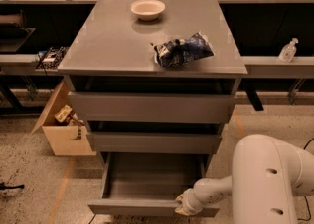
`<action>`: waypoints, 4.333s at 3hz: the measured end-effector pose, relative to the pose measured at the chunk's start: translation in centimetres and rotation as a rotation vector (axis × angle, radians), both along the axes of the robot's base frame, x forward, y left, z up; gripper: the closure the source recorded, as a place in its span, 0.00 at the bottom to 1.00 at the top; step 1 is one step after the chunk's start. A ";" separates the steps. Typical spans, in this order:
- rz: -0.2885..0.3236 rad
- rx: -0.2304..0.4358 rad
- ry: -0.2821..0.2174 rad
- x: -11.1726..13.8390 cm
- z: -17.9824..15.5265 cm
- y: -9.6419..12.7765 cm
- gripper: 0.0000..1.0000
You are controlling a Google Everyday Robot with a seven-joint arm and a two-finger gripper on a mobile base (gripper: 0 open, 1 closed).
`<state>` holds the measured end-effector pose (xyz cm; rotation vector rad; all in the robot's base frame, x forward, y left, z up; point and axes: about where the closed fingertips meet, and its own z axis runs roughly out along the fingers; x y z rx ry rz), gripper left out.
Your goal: Open bottom drawer
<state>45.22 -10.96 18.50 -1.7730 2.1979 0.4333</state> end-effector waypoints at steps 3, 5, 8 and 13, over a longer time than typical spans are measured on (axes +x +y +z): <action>0.000 0.000 0.000 0.0 0.0 0.0 1.00; 0.000 0.000 0.000 0.0 0.0 0.0 0.62; 0.001 0.001 0.002 -0.1 0.0 0.1 0.00; -0.100 0.012 -0.220 8.7 5.3 -9.0 0.00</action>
Offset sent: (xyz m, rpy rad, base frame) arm -0.2183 0.0578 0.0068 -0.0557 0.0044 0.0575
